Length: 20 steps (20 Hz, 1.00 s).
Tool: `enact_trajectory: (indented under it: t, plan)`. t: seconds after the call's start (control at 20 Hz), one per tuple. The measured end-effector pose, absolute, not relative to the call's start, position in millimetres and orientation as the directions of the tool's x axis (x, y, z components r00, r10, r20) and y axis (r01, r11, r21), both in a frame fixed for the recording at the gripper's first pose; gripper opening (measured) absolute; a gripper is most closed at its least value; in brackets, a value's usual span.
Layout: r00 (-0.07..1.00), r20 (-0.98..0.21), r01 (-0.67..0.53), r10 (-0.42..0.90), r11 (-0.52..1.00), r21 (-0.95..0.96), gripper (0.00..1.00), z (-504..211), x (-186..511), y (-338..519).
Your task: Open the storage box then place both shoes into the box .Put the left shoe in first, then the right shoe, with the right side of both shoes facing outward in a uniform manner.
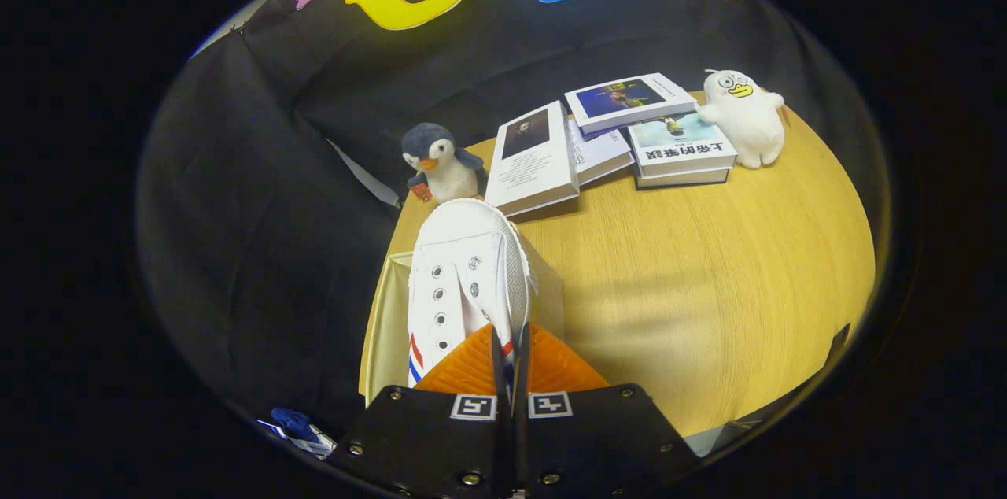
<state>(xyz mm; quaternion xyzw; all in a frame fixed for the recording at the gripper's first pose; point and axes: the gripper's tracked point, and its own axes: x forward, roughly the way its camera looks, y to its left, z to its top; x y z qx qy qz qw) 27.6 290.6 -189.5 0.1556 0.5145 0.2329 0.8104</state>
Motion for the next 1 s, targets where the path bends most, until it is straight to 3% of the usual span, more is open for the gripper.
enact_trajectory:
  t: [0.45,0.6,0.65,0.8,1.0]
  plan:
    - [0.314,-0.810,-0.222,0.496,0.867,0.445,0.01,-221.9,12.9,322.3]
    - [0.346,-0.774,-0.210,0.530,0.848,0.487,0.35,-212.7,18.5,332.2]
    - [0.368,-0.764,-0.216,0.530,0.848,0.484,0.39,-205.5,23.0,326.8]
    - [0.416,-0.732,-0.254,0.539,0.842,0.476,0.99,-190.2,29.7,319.4]
    - [0.491,-0.702,-0.315,0.516,0.856,0.409,0.99,-168.0,36.0,291.2]
